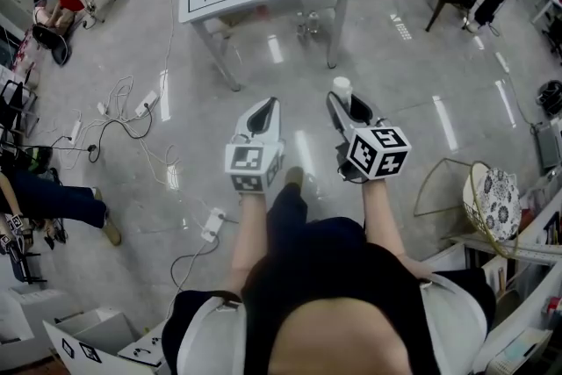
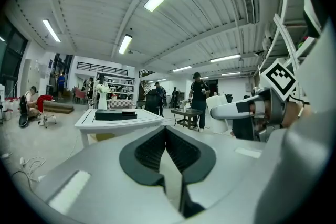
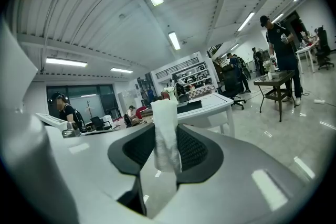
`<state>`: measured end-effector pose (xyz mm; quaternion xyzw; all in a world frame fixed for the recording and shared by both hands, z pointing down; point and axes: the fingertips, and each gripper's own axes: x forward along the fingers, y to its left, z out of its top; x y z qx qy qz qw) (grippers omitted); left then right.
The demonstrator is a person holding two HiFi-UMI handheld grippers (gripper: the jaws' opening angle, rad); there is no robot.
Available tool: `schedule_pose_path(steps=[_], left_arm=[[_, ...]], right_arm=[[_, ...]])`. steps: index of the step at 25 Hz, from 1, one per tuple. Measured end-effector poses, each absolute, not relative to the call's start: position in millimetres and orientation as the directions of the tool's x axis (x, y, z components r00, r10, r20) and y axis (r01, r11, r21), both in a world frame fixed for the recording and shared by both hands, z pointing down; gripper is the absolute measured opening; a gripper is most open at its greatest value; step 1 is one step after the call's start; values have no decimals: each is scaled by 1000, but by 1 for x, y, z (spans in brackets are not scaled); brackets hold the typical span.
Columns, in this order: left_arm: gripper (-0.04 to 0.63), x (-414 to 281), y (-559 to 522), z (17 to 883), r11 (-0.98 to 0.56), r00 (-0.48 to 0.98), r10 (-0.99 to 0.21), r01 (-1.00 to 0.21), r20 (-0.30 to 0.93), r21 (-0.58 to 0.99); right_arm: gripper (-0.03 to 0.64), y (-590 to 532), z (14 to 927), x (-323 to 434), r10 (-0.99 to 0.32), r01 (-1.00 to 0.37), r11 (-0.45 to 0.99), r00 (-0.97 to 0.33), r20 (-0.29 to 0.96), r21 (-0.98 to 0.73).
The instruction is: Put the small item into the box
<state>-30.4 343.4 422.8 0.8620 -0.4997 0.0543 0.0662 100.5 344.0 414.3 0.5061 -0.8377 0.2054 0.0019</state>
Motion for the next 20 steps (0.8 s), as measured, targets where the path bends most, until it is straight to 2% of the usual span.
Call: schedule_pose_path(steps=[20], left_arm=[[9, -27, 257, 424, -525, 526, -834, -849, 168, 56]], right_arm=[[129, 263, 418, 96, -832, -846, 412, -501, 238, -340]])
